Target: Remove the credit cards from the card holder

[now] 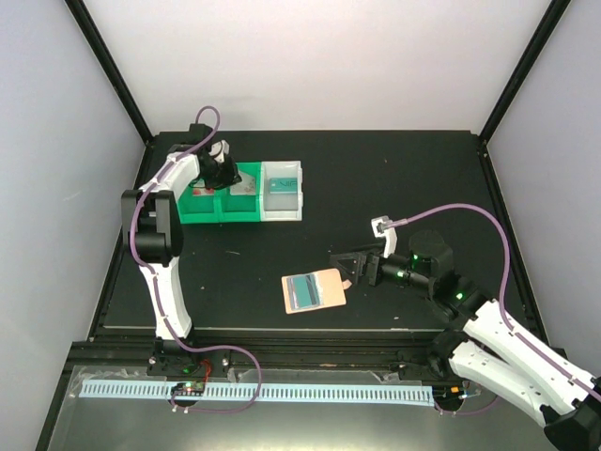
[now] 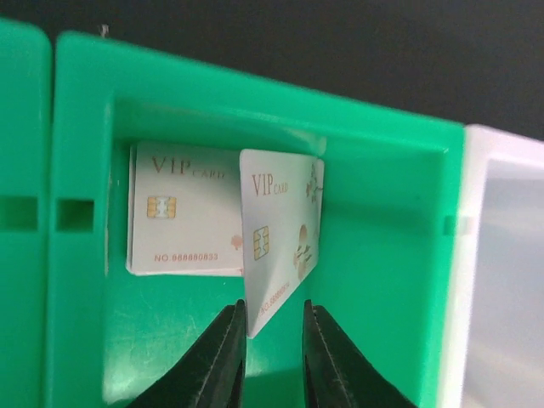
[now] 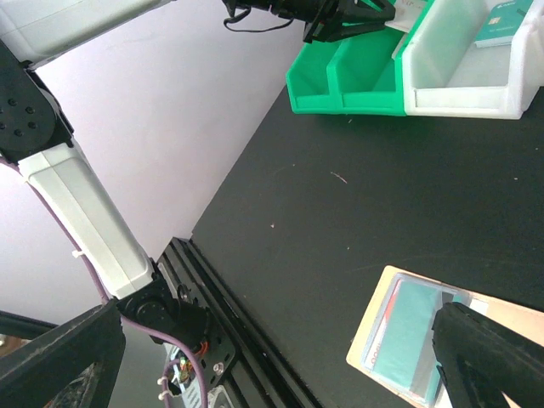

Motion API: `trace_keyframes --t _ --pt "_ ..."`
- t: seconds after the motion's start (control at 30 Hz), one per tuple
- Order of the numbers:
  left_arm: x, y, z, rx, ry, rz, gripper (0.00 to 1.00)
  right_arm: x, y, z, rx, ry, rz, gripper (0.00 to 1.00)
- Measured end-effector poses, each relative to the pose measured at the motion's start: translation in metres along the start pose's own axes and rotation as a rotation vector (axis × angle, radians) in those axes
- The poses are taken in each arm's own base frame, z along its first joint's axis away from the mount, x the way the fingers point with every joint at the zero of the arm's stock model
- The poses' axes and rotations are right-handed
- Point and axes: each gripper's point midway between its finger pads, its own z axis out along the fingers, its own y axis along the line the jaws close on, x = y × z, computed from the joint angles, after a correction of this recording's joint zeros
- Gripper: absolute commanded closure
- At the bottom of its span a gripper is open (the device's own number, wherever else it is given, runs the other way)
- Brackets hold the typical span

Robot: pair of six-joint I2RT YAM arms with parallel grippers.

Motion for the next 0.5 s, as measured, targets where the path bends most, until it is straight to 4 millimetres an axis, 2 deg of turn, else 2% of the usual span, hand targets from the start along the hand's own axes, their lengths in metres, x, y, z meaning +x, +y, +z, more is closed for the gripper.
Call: trace_keyframes --t 0.1,0.2,0.5 --pt "-0.008 -0.004 -0.005 0.004 -0.021 0.006 0.76 0.000 0.001 -0.001 -0.003 -0.005 0.008 0.00" --pt "-0.014 -0.008 -0.009 0.008 -0.035 0.009 0.68 0.002 -0.001 -0.003 -0.001 -0.005 0.018 0.00" --pt "-0.013 -0.011 -0.021 0.000 -0.022 -0.010 0.49 0.007 -0.008 0.002 0.019 0.014 0.050 0.00"
